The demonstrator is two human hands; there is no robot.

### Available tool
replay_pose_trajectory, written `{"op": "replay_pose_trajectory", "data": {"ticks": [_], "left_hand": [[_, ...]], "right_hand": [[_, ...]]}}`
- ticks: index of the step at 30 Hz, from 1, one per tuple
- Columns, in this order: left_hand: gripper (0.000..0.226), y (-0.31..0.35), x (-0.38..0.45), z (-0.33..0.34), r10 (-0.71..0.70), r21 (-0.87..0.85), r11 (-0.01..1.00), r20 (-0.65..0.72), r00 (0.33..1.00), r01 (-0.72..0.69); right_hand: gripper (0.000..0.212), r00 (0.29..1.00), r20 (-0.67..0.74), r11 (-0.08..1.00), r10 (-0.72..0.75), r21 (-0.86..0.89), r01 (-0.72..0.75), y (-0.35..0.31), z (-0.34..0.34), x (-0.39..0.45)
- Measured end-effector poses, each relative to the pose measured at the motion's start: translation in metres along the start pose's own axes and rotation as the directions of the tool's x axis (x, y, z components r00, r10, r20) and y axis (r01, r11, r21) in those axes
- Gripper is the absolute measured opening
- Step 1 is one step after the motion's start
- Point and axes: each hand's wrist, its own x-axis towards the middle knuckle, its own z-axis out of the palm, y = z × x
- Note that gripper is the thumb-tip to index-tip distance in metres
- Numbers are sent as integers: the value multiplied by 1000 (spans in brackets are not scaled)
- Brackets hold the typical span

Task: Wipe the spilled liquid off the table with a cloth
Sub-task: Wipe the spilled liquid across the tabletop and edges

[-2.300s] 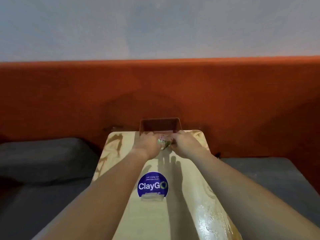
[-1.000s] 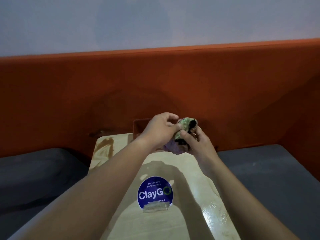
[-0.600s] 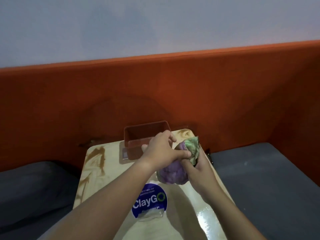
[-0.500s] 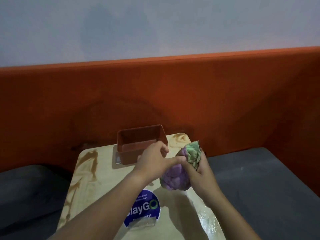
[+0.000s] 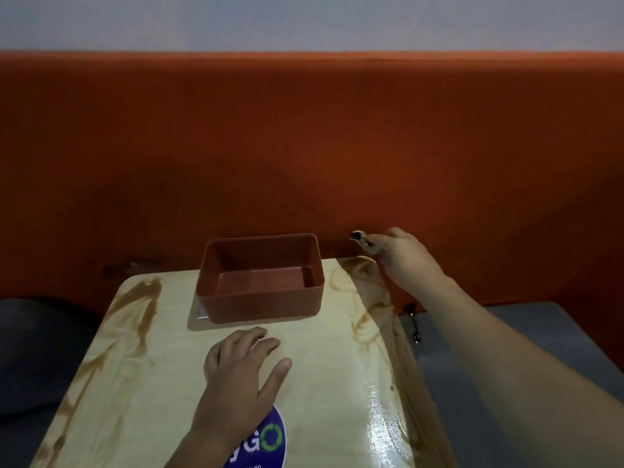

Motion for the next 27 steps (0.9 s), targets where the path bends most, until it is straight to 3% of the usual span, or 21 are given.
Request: {"op": "replay_pose_trajectory", "data": {"ticks": [3, 7, 13, 18, 20, 22, 25, 27], "left_hand": [[77, 1, 0, 2, -9, 3, 1000, 14, 1000, 9], [80, 1, 0, 0, -23, 5, 1000, 30, 999, 23], [76, -1, 0, 5, -28, -3, 1000, 32, 999, 28], [76, -2, 0, 7, -24, -5, 1000, 18, 1000, 24], [75, -2, 1, 7, -24, 2, 1000, 20, 1000, 24], [73, -2, 1, 9, -18, 0, 1000, 14, 1000, 18], [66, -3, 2, 10, -12, -11, 1000, 5, 1000, 12], [62, -5, 1, 11, -8, 0, 1000, 2, 1000, 8]], "right_hand": [[59, 996, 67, 990, -59, -121, 67, -5, 33, 17], [59, 999, 30, 998, -17, -52, 19, 5, 52, 13], [55, 985, 172, 997, -4, -77, 17, -6, 59, 11], [40, 940, 309, 988, -147, -3, 155, 10, 26, 21], [40, 966, 242, 996, -85, 60, 72, 18, 17, 23], [47, 989, 147, 1000, -27, 0, 27, 14, 23, 18], [57, 987, 159, 996, -4, -88, 18, -6, 49, 7], [50, 986, 167, 995, -18, -89, 34, -9, 50, 3]]}}
